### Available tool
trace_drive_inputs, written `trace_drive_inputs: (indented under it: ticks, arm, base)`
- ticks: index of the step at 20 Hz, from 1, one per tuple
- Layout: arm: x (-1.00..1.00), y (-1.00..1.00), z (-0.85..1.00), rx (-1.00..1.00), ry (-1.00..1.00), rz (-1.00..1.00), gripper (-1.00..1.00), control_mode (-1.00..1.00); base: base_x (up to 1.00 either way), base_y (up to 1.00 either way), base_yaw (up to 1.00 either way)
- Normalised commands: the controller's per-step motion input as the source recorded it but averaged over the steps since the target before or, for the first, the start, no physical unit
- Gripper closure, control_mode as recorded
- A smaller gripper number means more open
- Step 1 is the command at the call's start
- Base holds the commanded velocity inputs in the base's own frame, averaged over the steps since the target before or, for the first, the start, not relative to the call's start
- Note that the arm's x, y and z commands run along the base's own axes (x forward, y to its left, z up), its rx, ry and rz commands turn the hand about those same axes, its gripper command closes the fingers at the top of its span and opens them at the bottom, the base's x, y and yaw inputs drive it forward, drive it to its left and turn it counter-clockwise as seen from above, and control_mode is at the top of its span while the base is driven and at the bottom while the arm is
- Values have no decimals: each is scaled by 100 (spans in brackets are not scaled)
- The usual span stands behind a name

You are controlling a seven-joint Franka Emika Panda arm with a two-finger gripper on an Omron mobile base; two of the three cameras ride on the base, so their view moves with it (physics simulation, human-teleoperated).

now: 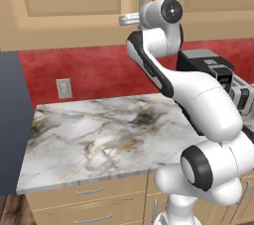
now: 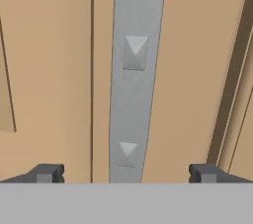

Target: Open the cabinet directly in front. Then move the beer and the cup to the dining counter with the jar on it.

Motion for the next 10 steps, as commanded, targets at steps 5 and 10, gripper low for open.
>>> trace_drive_inputs:
  ticks: [5, 10]
  arm:
    - [36, 21, -12, 0, 0, 0, 100, -100]
    - [35, 15, -9, -1, -1, 0, 100, -100]
  base:
    - [0, 0, 0]
    - [0, 0, 0]
